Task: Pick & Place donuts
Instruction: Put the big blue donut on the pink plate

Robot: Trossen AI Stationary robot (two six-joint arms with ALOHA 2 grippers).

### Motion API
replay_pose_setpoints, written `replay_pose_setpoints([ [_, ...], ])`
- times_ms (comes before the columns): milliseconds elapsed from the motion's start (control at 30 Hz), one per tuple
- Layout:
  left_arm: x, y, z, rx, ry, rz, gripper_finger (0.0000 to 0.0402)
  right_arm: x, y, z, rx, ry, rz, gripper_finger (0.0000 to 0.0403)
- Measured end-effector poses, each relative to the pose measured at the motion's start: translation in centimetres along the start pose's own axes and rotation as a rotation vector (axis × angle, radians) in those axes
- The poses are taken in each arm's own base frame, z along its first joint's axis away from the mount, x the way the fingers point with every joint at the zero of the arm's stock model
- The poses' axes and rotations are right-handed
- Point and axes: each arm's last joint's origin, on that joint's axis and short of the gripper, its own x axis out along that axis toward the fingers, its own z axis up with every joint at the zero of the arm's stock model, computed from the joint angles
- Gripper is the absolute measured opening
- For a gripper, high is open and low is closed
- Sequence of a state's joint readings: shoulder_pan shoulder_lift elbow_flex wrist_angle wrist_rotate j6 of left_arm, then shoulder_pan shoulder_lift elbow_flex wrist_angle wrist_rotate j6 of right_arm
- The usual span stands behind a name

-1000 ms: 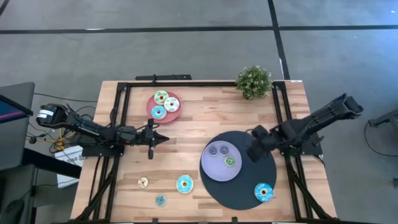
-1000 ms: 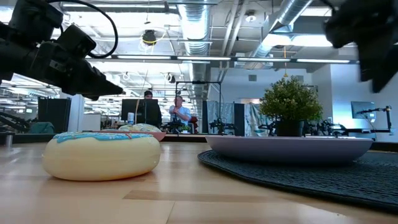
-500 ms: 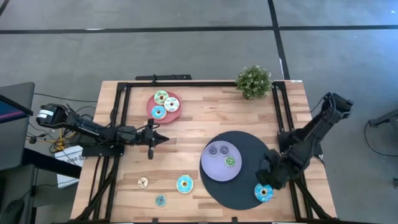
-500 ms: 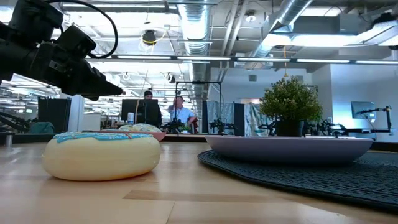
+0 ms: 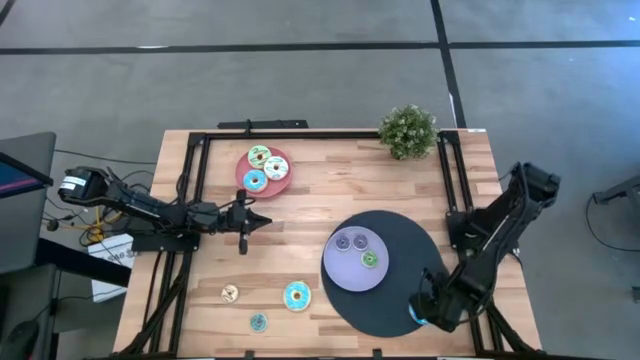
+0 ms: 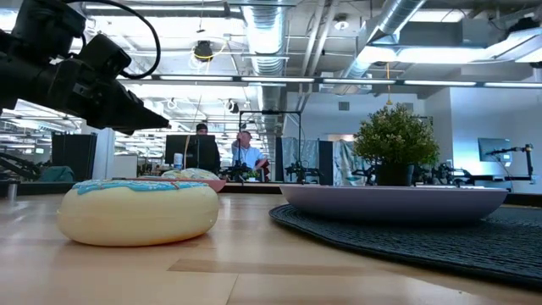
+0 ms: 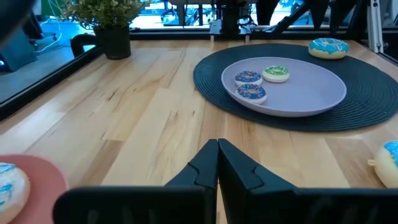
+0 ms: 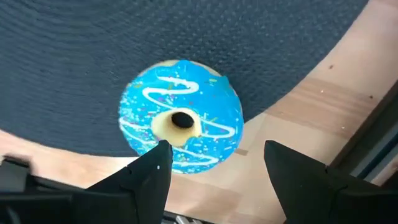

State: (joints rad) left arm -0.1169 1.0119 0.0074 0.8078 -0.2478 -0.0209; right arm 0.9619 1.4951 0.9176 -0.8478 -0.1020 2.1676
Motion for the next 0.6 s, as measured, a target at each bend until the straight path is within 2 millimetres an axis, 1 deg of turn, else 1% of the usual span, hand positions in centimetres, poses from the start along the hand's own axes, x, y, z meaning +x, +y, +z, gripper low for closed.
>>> replay_pose_setpoints([
  [133, 0.0, 0.0, 0.2, 0.008, -0.015, 0.001, 0.0, 0.9, 0.2, -0.1, 0.001, 0.003, -0.043, 0.0244],
  [367, 0.1, 0.0, 0.3, 0.024, -0.018, 0.001, 0.0, 2.0, 0.7, -0.3, -0.007, 0.003, -0.045, 0.0244],
  [600, 0.1, 0.0, 0.4, 0.032, -0.02, 0.001, 0.0, 3.4, 0.9, -0.3, -0.007, -0.024, -0.088, 0.0244],
])
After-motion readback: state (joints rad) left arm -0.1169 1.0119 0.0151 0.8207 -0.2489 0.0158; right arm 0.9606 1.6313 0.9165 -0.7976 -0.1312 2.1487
